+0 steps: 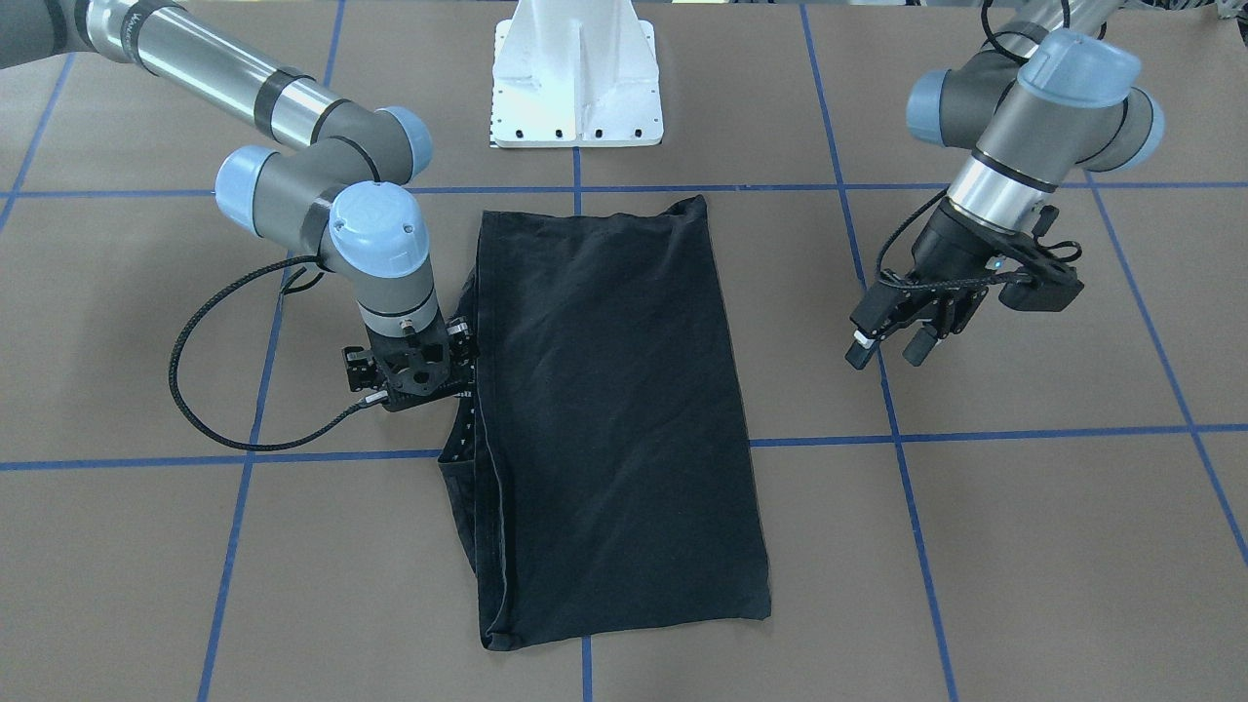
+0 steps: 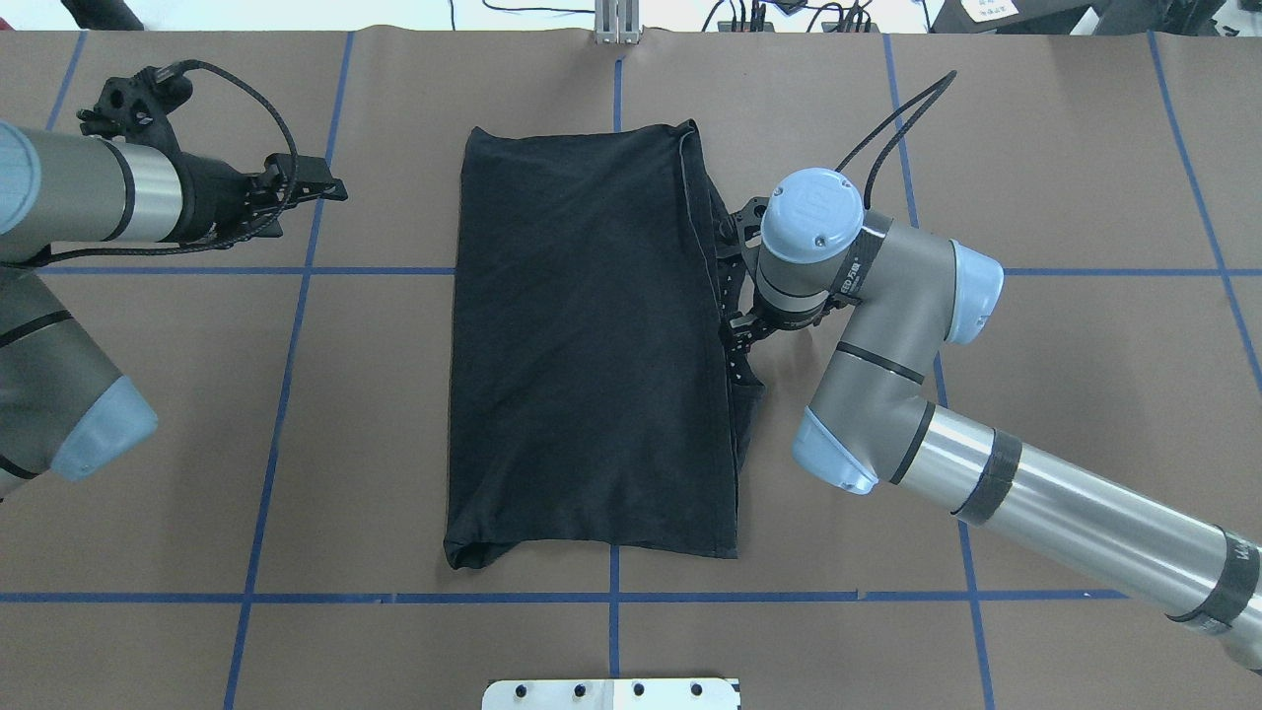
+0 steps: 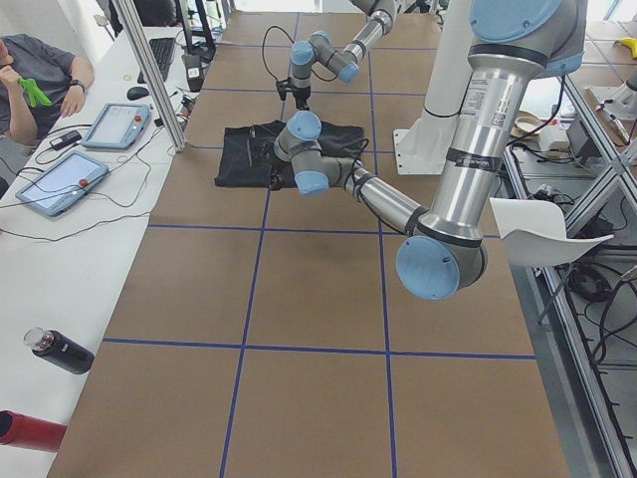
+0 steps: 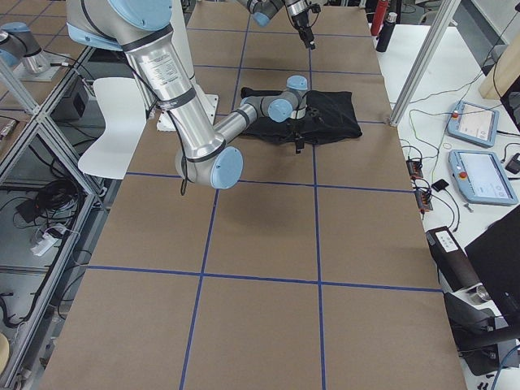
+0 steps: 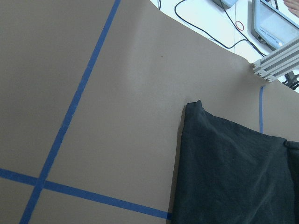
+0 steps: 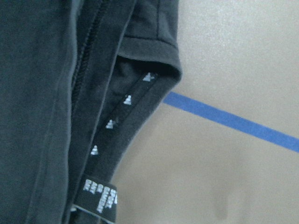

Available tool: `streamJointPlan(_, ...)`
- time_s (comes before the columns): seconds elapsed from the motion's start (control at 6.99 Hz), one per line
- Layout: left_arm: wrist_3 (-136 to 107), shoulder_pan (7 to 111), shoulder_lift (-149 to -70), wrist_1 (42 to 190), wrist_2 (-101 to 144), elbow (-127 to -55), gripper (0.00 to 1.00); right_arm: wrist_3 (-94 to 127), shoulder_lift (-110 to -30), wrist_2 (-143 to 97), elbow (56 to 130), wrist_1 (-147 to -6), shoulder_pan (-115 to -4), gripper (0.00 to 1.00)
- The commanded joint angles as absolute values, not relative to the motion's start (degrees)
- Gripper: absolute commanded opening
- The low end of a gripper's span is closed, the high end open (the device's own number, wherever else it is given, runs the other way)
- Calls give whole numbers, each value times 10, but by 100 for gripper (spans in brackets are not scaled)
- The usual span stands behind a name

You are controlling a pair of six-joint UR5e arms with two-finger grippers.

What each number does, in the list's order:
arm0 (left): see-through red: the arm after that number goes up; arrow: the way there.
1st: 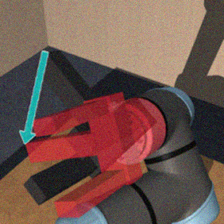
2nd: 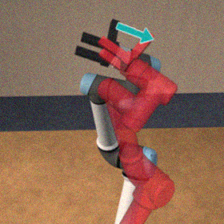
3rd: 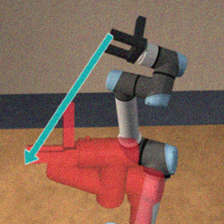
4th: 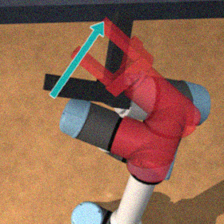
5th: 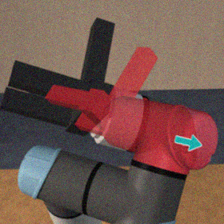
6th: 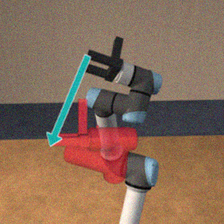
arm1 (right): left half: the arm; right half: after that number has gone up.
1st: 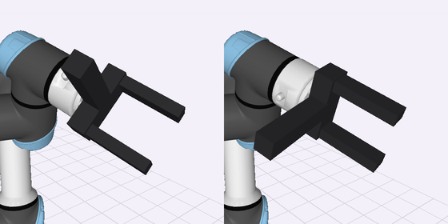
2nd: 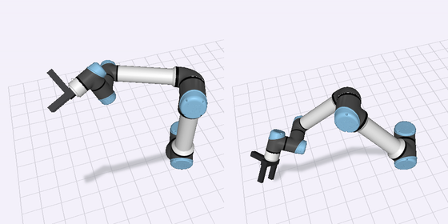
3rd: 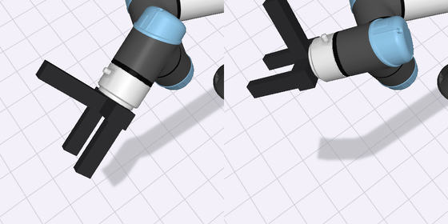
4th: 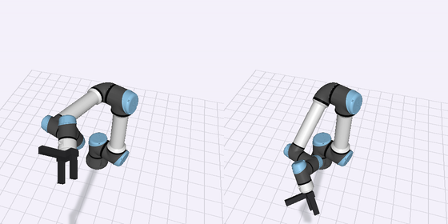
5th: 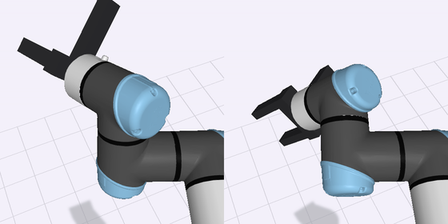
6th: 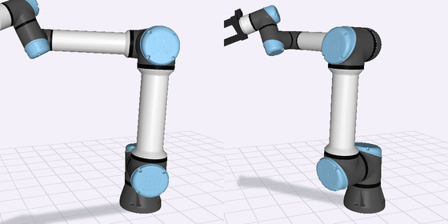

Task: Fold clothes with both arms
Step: 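Press the right gripper along the fold edge toward the far end of the shirt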

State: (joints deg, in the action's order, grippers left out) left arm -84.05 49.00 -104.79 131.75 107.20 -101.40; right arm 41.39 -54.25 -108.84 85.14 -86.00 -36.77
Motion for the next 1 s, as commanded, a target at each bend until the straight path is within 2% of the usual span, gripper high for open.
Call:
streamJointPlan(0.0, -840, 490, -1049, 1317, 1072, -1013, 100, 412, -510, -1102, 852, -861, -390, 100)
streamJointPlan(0.14, -839, 490, -1049, 1317, 1072, -1011, 100, 413, -494, -1091, 839, -859, -393, 100)
streamJointPlan(0.43, -836, 490, -1060, 1317, 1072, -1012, 100, 408, -429, -1057, 762, -840, -396, 100)
streamJointPlan(0.86, -831, 490, -1070, 1320, 1069, -1020, 100, 410, -411, -1034, 674, -739, -396, 100)
